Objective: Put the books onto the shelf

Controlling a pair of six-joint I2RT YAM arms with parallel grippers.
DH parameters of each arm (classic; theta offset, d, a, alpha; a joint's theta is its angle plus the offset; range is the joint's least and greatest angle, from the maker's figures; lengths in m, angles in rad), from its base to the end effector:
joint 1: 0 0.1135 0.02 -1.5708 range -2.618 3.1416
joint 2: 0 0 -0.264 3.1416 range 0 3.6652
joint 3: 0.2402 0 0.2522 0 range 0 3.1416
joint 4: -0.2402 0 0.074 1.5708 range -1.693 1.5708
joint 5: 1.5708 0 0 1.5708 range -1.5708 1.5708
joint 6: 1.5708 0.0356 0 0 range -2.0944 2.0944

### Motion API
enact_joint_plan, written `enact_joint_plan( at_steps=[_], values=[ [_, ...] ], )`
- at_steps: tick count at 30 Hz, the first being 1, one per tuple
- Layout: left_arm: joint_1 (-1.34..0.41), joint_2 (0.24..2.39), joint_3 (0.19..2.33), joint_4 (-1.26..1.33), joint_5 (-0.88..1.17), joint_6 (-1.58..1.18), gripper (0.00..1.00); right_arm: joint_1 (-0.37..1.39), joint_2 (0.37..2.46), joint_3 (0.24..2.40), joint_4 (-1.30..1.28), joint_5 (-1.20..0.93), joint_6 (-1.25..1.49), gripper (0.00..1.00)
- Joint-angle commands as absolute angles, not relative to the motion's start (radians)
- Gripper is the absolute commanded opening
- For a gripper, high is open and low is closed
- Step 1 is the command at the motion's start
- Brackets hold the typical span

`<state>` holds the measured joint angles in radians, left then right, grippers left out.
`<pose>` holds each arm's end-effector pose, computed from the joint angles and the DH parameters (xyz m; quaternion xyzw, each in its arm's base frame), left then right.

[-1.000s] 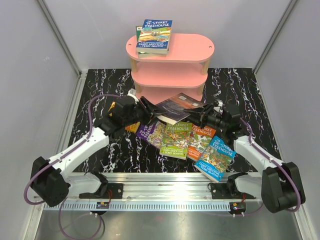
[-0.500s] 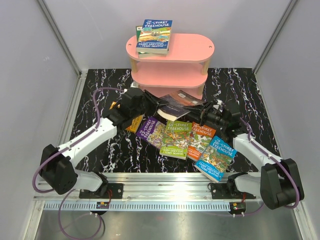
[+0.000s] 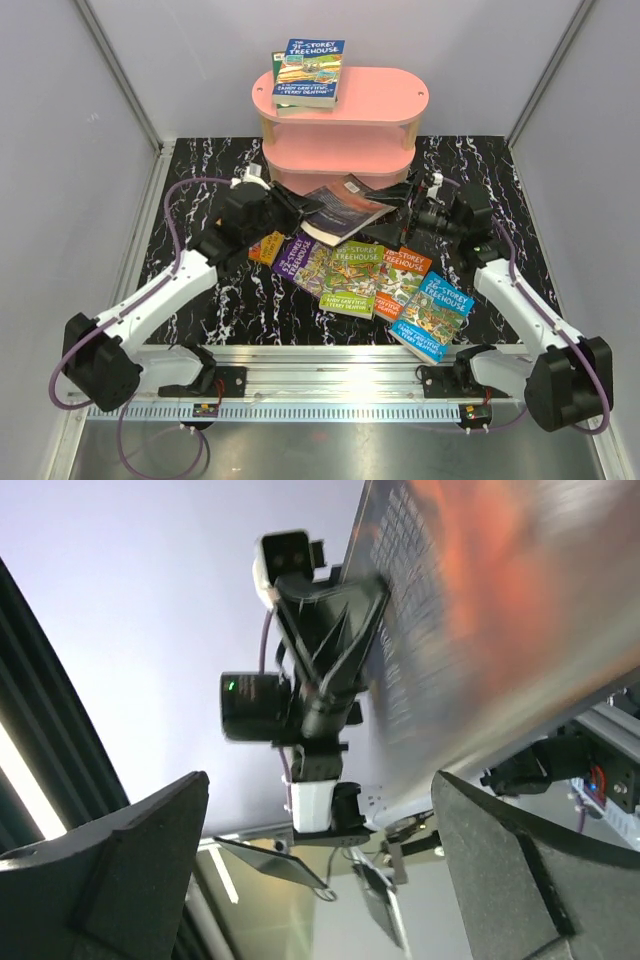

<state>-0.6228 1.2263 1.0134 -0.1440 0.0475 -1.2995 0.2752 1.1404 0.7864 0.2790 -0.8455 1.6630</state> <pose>0.2310 -0.1680 0.3306 -0.2598 0.7791 -0.4787 0.3105 0.2408 0.0957 0.3175 0.2131 0.6924 0.6816 0.1031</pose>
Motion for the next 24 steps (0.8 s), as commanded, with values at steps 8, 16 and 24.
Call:
enact_joint_plan(
  at_steps=[8, 16, 24],
  values=[
    [-0.4, 1.196, 0.953, 0.274, 0.19, -1.173, 0.0, 0.278, 0.986, 0.905, 0.106, -0.936, 1.499, 1.0],
    [-0.351, 1.367, 1.025, 0.609, 0.376, -1.296, 0.0, 0.278, 0.992, 0.914, 0.078, -0.959, 1.479, 1.0],
    [-0.31, 1.4, 0.947, 0.8, 0.289, -1.403, 0.0, 0.275, 1.002, 0.919, 0.077, -0.973, 1.476, 1.0]
  ],
)
